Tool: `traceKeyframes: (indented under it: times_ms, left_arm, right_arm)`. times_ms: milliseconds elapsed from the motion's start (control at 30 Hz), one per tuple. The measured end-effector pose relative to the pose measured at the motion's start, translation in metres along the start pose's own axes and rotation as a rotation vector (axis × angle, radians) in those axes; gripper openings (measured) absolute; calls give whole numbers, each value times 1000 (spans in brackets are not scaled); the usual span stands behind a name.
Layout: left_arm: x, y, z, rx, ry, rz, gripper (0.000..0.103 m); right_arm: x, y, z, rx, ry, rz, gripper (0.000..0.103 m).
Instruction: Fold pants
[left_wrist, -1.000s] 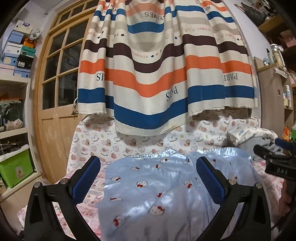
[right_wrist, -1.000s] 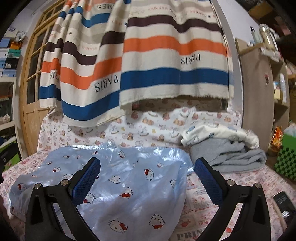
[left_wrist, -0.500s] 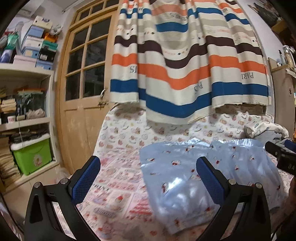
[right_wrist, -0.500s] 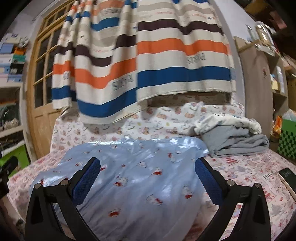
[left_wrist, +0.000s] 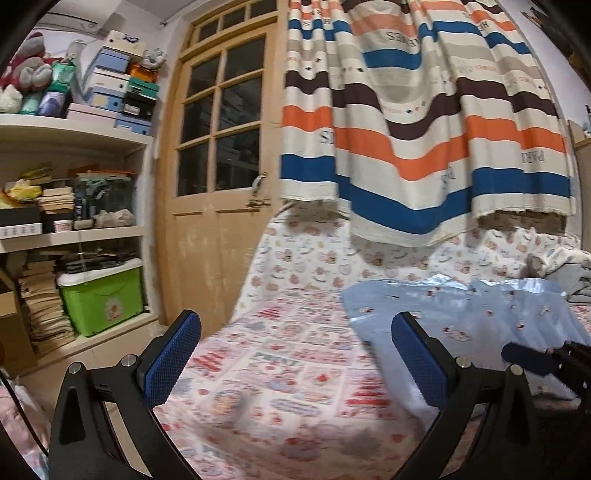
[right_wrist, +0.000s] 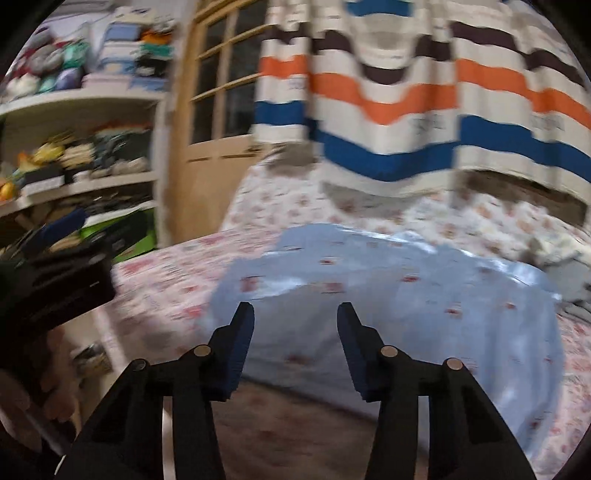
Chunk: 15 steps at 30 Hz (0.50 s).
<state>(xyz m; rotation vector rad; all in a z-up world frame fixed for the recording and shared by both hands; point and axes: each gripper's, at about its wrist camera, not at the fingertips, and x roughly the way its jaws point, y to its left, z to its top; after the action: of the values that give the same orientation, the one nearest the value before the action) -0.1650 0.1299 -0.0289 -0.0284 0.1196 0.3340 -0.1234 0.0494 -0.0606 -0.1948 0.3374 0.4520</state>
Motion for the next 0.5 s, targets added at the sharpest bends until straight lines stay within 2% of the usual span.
traceKeyframes:
  times_ms: [133,267,300,333,367,433,500]
  left_arm:
    - [3,20,-2,-29,-1,50,102]
    - [7,40,-4,-92,24,45,102]
    - [8,43,-5,-104,31,42,102]
    - [9,45,-6,-110,37,40,102]
    - [10,46,-7,-112,43,41,102]
    - [12,45,-9,-108,50,43,102]
    - [14,42,-11,-97,59,40,102]
  right_arm:
    - [11,30,-4,-60,26,57,48]
    - [24,49,-11,-121,66,50,47]
    - [29,51,-13,-136,81,43,45]
    - [34,52,-16,-142,104,40,38]
    - [37,53,-17,-141,119,36,35]
    - [39,51,-18,-128,120,29,34]
    - [40,51,-18,-134,119,3,25]
